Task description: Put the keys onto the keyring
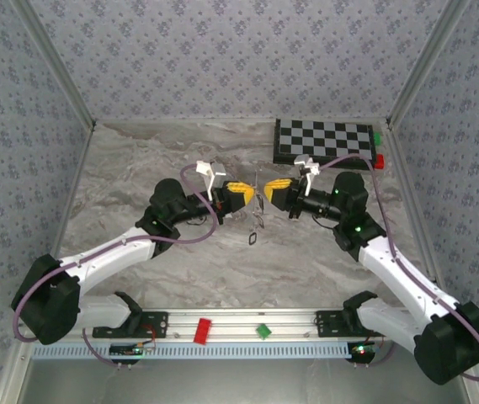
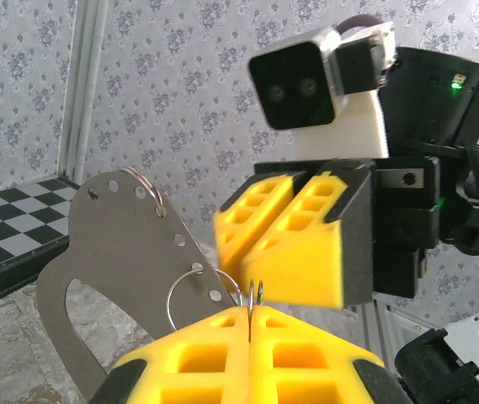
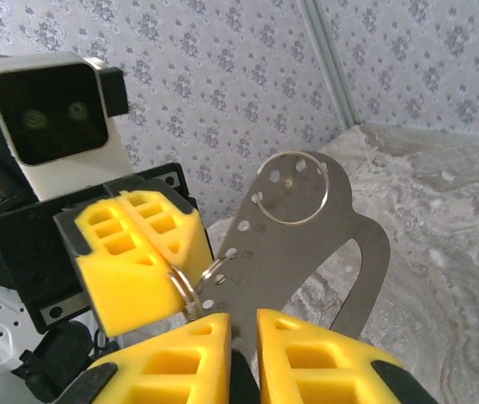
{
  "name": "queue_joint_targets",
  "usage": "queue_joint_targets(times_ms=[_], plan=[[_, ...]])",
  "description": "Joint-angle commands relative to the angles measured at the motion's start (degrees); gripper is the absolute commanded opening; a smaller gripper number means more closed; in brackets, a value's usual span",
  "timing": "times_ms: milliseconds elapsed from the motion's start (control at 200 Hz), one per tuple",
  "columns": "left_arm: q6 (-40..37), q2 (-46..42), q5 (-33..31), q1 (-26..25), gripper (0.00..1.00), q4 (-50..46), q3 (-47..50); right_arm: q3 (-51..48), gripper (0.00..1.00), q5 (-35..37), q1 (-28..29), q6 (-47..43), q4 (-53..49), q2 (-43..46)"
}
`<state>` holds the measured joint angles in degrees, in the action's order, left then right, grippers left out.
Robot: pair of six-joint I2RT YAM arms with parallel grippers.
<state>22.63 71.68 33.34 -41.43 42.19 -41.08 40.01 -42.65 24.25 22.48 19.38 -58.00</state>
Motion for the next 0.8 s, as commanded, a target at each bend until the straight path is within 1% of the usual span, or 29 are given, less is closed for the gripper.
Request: queue_joint_targets(times_ms=[0,115,255,490,795], plan=[[0.2,-2.1,-0.6,-0.4,0.00,3.3,-0.3,1.5,0.13,-3.3,0.1,2.2,3.6,-1.2],[0.2,-2.3,-0.5,-0.4,0.00,3.1,-0.3,1.5,0.09,-4.5,0.4,2.1,3.8,-2.0],[0.1,-2.2,-0.5,-0.6,0.00,3.0,-0.5,1.7,0.09,-4.9,1.7,0.6,2.2,-2.6],[0.4,-1.7,-0.9,-0.8,0.00,3.2,-0.6,3.0,0.09,-2.3,5.1,-4.1,-3.5,-3.9],[0.0,-2.9,-1.6,-0.8,0.00,2.7,-0.4,1.8,0.10,1.3,4.6,-7.7,-8.9,-2.5]])
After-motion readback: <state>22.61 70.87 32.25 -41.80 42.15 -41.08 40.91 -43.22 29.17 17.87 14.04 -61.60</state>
